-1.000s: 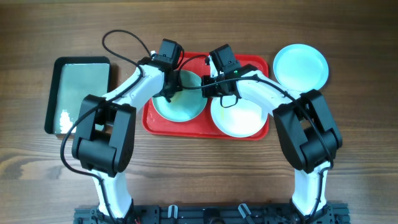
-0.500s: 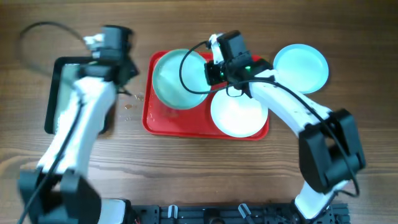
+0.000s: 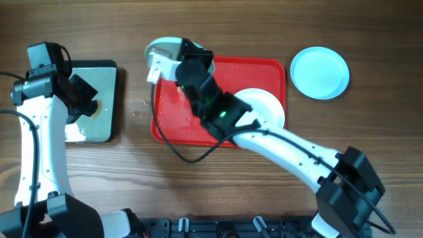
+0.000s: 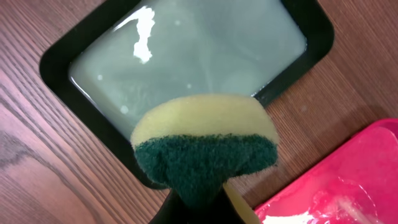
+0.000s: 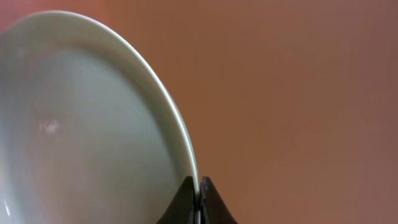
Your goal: Clean dirty plates on tray and stack at the side
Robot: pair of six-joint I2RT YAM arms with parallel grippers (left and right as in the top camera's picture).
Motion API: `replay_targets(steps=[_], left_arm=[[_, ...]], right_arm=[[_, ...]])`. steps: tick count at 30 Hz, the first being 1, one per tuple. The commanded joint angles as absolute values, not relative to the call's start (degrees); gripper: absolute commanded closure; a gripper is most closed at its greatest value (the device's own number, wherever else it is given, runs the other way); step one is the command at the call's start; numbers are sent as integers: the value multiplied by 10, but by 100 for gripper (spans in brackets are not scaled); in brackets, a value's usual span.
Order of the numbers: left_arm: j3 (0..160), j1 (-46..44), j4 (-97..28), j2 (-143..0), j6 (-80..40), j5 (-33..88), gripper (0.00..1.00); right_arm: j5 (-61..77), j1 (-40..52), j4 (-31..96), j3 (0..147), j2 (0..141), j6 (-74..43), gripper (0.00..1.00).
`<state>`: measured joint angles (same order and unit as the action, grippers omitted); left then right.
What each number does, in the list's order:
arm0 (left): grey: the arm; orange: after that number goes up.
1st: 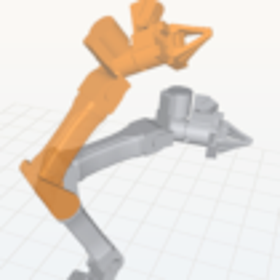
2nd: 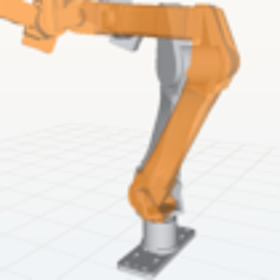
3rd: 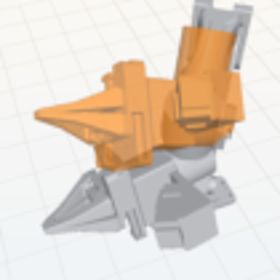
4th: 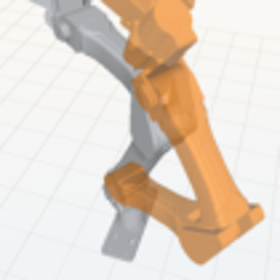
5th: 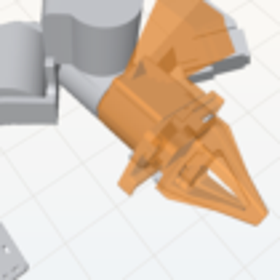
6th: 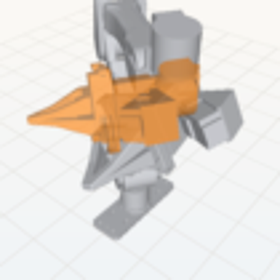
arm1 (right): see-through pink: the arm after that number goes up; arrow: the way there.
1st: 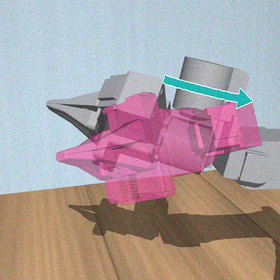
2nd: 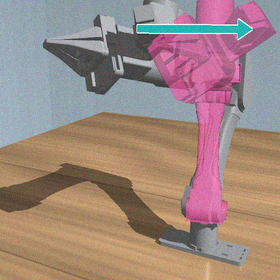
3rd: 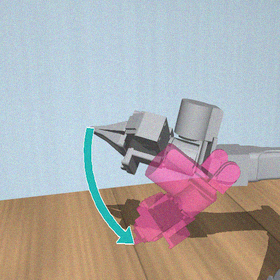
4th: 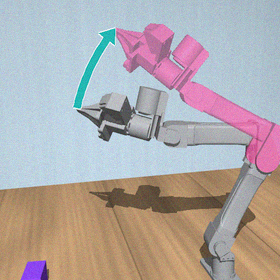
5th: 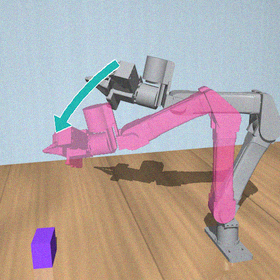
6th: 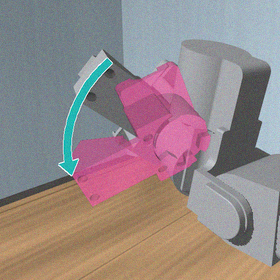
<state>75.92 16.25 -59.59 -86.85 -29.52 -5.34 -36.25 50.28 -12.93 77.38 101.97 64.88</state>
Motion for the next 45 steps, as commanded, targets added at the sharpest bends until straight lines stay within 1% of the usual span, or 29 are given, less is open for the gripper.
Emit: replay_targets(steps=[1,4,6,8,10,12,14,15,17,18,19,21,22,24,28,29,30,31,32,34,35,36,37,38,39,40,41,43,45], left_arm=[[757,165,-594,-870,-302,-45,96],[757,165,-595,-870,-302,-45,96],[757,165,-594,-870,-302,-45,96],[757,165,-594,-870,-302,-45,96],[757,165,-594,-870,-302,-45,96],[757,165,-594,-870,-302,-45,96],[757,165,-594,-870,-303,-45,96],[757,165,-594,-870,-303,-45,96],[757,165,-594,-870,-303,-45,96],[757,165,-594,-870,-303,-45,96],[757,165,-594,-870,-303,-45,96],[757,165,-594,-870,-303,-45,96],[757,165,-594,-870,-303,-45,96],[757,165,-594,-870,-303,-45,96],[757,165,-594,-870,-303,-45,96],[757,165,-593,-870,-303,-45,96],[757,165,-591,-870,-303,-43,96],[757,165,-584,-870,-303,-27,96],[757,165,-576,-870,-303,-14,96],[757,165,-574,-870,-302,-11,96],[757,165,-575,-870,-302,-11,96],[757,165,-575,-870,-300,-10,96],[757,165,-575,-870,-300,-10,96],[757,165,-575,-870,-300,-8,96],[757,165,-575,-870,-300,-8,96],[757,165,-575,-870,-300,-8,96],[757,165,-575,-870,-300,-8,96],[757,165,-575,-870,-300,-9,96],[757,165,-575,-870,-300,-9,96]], right_arm=[[-488,538,-210,782,1003,905,96],[-514,565,-272,782,1003,972,96],[-530,578,-287,782,1003,991,96],[-534,583,-289,782,1003,983,96],[-533,579,-288,781,1003,936,96],[-522,558,-253,781,1003,788,96],[-459,514,-136,781,1003,598,96],[-390,484,-57,781,1003,502,96],[-329,441,11,781,1003,388,96],[-349,426,6,781,1000,363,96],[-373,420,-11,781,995,365,96],[-428,421,-84,781,973,417,96],[-430,425,-119,781,958,450,96],[-383,432,-135,781,935,458,96],[-102,419,135,781,946,564,96],[-84,415,172,781,955,568,95],[-106,414,170,781,958,536,96],[-210,411,100,781,951,391,96],[-235,395,42,781,934,278,96],[-170,367,32,781,915,184,96],[-105,349,41,781,907,167,96],[-6,315,67,781,900,173,96],[25,290,85,781,899,160,96],[33,257,105,781,899,115,96],[34,222,125,781,899,56,96],[57,161,157,781,903,-27,96],[85,119,173,781,906,-61,96],[135,22,204,781,917,-100,96],[147,-68,236,777,932,-120,96]])
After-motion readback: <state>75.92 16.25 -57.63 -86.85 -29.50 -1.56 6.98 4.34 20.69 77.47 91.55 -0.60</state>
